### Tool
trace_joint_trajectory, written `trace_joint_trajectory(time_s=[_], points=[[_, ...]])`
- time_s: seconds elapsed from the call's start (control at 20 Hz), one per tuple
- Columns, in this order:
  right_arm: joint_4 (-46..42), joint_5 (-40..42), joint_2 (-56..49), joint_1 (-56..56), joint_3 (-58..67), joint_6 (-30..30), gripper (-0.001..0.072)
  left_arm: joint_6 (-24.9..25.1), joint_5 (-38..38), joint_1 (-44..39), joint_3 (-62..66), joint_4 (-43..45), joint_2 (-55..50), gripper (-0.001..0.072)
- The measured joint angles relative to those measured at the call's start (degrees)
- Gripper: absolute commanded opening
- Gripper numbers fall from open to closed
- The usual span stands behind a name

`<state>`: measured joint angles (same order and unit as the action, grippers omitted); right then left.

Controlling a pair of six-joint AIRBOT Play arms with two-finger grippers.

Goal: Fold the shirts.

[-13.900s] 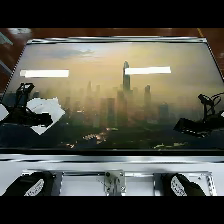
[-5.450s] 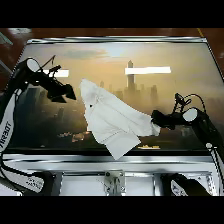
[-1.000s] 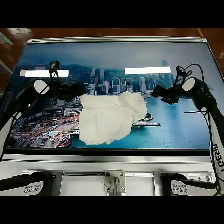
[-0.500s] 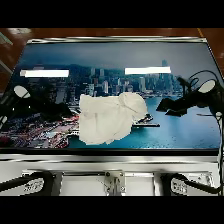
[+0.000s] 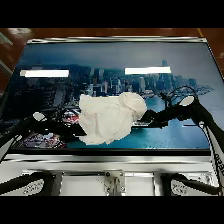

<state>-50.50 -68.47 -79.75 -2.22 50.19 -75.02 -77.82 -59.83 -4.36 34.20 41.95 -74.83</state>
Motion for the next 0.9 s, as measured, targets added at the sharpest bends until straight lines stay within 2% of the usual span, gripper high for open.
trace_joint_trajectory(time_s=[0.05,0.1,0.15,0.2,0.6,0.65,0.9], points=[[0.3,0.0,-0.7,0.9,-0.2,-0.2,0.0695,0.1,0.6,-0.3,-0.3,-0.3,-0.2,0.0513],[0.6,0.2,-1.6,1.9,-0.3,-0.3,0.0695,0.2,1.0,-0.7,-0.6,-0.8,-0.3,0.0293],[0.9,0.5,-2.4,2.7,-0.4,-0.3,0.0695,0.3,1.5,-0.9,-0.7,-1.4,-0.4,0.0122],[1.0,0.7,-3.0,3.5,-0.4,-0.4,0.0695,0.5,2.3,-1.0,-0.9,-2.1,-0.5,0.0045],[2.6,5.9,-4.9,9.3,-0.5,-2.3,0.0682,2.9,6.3,-1.3,0.3,-5.9,0.5,0.0043],[3.0,6.6,-4.9,9.6,-0.5,-2.6,0.0622,3.2,6.4,-1.3,0.4,-6.1,0.9,0.0043],[5.2,9.0,-5.2,10.3,-0.5,-3.4,0.0614,5.3,7.0,-1.3,0.7,-6.4,3.6,0.0043]])
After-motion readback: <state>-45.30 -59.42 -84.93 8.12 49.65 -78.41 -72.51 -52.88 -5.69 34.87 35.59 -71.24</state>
